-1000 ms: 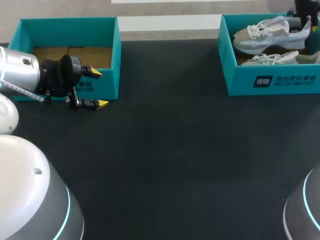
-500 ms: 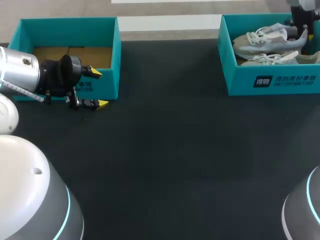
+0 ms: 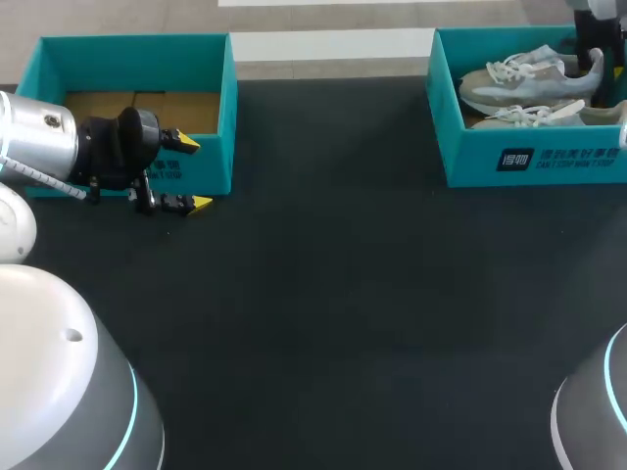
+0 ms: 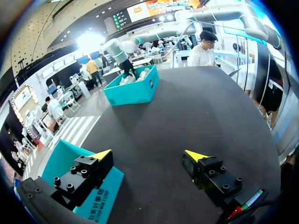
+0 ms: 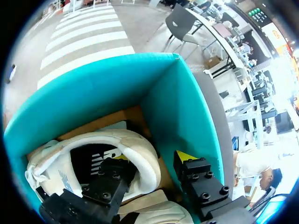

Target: Take the shoe out of the shoebox, open the shoe tongue, remove and reinsert the insole, then place the shoe into the shoebox

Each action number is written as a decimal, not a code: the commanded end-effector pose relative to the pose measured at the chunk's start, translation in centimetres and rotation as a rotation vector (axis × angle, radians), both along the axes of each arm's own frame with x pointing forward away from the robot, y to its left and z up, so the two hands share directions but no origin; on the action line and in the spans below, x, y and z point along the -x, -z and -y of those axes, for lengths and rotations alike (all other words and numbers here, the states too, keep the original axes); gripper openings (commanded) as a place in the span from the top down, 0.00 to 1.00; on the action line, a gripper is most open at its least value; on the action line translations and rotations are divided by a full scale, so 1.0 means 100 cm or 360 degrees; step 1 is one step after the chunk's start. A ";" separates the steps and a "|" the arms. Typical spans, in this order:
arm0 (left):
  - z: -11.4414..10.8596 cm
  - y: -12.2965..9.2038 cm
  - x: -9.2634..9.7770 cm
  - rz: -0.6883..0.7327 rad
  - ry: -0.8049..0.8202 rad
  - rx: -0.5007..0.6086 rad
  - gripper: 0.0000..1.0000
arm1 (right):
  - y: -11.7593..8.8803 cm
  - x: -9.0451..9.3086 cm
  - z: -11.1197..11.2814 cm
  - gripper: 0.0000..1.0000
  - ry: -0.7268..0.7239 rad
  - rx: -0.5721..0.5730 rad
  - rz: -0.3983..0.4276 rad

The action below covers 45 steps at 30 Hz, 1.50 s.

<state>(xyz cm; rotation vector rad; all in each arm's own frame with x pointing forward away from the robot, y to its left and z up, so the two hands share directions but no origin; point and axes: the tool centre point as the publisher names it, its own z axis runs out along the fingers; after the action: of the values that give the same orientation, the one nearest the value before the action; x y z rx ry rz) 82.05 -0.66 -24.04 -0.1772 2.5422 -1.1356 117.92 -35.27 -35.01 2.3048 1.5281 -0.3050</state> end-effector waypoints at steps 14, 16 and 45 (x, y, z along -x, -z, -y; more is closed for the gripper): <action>0.001 0.000 0.001 -0.0003 -0.0003 -0.0008 0.00 | -0.086 0.060 -0.036 0.27 -0.0097 -0.0262 0.0044; 0.001 0.000 0.001 -0.0003 -0.0003 -0.0008 0.00 | -0.096 0.069 -0.042 0.32 -0.0093 -0.0289 0.0080; -0.019 -0.037 -0.035 -0.0725 -0.1369 -0.0300 0.00 | -0.106 0.134 -0.087 0.00 -0.0225 -0.0337 0.0056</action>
<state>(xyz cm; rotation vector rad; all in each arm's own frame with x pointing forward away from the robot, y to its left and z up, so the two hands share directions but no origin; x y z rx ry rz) 85.32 1.45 -20.74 -0.6533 2.5204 -1.0305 106.23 -27.28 -24.43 2.3778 1.7953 -0.1159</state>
